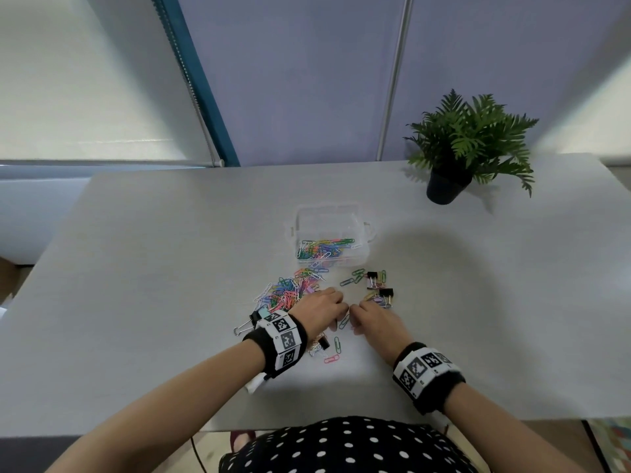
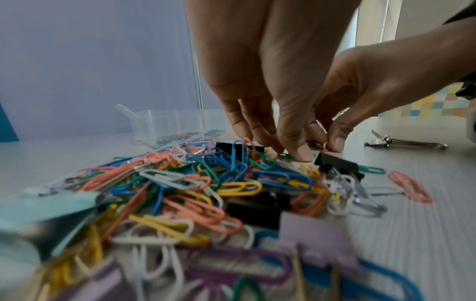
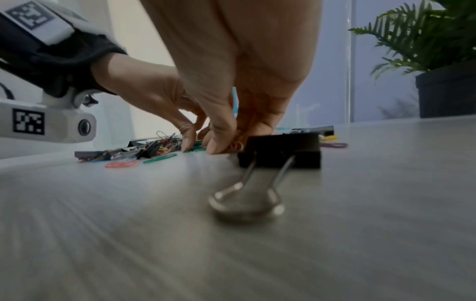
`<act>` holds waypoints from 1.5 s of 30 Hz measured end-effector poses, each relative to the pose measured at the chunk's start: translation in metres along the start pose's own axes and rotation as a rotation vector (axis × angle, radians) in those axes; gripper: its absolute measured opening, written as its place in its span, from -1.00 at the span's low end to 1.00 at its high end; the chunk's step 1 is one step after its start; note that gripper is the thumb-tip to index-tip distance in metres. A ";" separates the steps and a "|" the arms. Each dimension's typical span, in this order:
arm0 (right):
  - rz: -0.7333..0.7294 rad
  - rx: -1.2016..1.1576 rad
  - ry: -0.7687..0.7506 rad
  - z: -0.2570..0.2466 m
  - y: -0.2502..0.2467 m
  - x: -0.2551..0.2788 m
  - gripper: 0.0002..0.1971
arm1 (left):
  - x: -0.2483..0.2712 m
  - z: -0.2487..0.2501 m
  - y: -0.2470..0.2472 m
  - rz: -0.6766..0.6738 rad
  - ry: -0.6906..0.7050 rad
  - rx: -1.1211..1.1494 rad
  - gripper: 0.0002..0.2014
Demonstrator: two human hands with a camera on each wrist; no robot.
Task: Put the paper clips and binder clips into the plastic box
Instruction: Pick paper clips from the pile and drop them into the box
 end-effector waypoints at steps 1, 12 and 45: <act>-0.012 -0.060 0.029 0.004 -0.001 0.000 -0.92 | -0.001 0.000 0.000 -0.012 0.018 -0.011 -0.84; 0.080 -0.428 0.317 0.063 -0.022 0.008 -0.89 | -0.005 0.003 0.003 -0.029 0.119 0.053 -0.88; 0.045 -0.049 0.281 0.036 -0.008 -0.006 -0.90 | -0.023 0.004 -0.003 -0.039 -0.099 0.045 -0.79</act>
Point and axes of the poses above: each hand's wrist, its own x-axis away from the middle knuckle, its own y-axis out of the palm, z = x × y, the point moved 4 cm from there along -x, towards the middle knuckle, and after that the axes turned 11 degrees about y, right-handed, at the moved point
